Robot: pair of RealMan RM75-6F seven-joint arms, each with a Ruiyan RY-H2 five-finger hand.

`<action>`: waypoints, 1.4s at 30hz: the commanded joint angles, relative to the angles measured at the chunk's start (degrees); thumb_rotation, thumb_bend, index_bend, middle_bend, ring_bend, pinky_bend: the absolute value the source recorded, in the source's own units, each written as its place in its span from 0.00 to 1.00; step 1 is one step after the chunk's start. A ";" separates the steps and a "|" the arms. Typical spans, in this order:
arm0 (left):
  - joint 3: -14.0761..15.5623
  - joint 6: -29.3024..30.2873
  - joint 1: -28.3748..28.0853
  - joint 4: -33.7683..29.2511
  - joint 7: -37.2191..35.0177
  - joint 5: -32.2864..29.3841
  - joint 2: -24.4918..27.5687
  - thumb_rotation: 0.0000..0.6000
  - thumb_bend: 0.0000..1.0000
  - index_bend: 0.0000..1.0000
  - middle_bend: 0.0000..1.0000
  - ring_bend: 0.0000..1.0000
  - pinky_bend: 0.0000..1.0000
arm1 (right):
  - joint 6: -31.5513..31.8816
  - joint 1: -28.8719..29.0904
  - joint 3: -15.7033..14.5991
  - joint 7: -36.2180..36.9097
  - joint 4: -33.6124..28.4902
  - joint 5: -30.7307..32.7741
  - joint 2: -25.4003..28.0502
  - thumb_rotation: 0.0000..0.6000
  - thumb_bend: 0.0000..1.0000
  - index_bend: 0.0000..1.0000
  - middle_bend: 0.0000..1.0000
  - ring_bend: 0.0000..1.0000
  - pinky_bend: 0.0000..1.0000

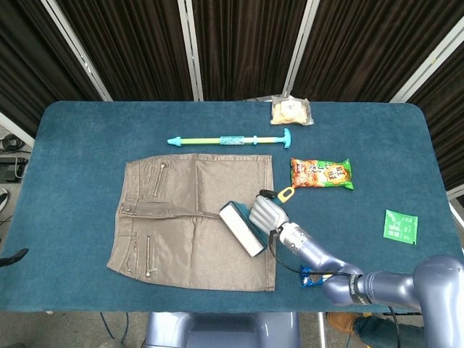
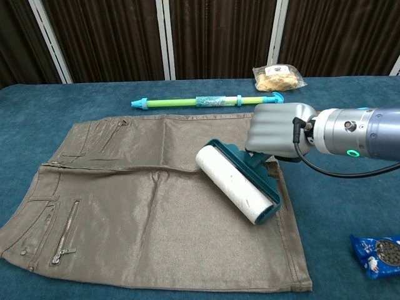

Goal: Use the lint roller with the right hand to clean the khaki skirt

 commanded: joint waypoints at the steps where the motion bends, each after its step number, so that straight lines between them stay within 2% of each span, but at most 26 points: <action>1: 0.07 -0.12 -0.09 -0.07 0.19 0.10 -0.04 1.00 0.04 0.00 0.00 0.00 0.00 | 0.70 -0.33 -0.97 0.66 2.09 -0.37 0.42 1.00 0.95 0.51 0.58 0.46 0.51; 6: 0.09 -0.25 -0.22 -0.17 0.33 0.15 -0.09 1.00 0.04 0.00 0.00 0.00 0.00 | 0.86 -0.17 -1.52 1.33 2.27 -1.15 0.61 1.00 0.95 0.51 0.58 0.46 0.51; 14: 0.13 -0.13 -0.21 -0.22 0.25 0.27 -0.04 1.00 0.04 0.00 0.00 0.00 0.00 | 1.25 1.17 -2.15 0.24 -1.81 -3.46 0.05 1.00 0.95 0.52 0.58 0.46 0.51; 20: 0.13 -0.04 -0.15 -0.11 0.01 0.23 0.03 1.00 0.04 0.00 0.00 0.00 0.00 | 2.13 3.09 -3.08 -6.15 -7.48 -4.76 -1.14 1.00 0.95 0.52 0.58 0.47 0.51; 31: 0.10 -0.17 -0.14 0.33 -0.79 0.02 0.24 1.00 0.04 0.00 0.00 0.00 0.00 | 3.34 6.44 -4.22 -16.22 -15.13 -1.12 -4.23 1.00 0.95 0.52 0.59 0.47 0.51; 42: 0.19 -0.01 -0.04 0.50 -1.08 0.21 0.32 1.00 0.04 0.00 0.00 0.00 0.00 | 6.38 6.74 -5.16 -18.30 -11.85 3.06 -5.10 1.00 0.95 0.52 0.59 0.47 0.51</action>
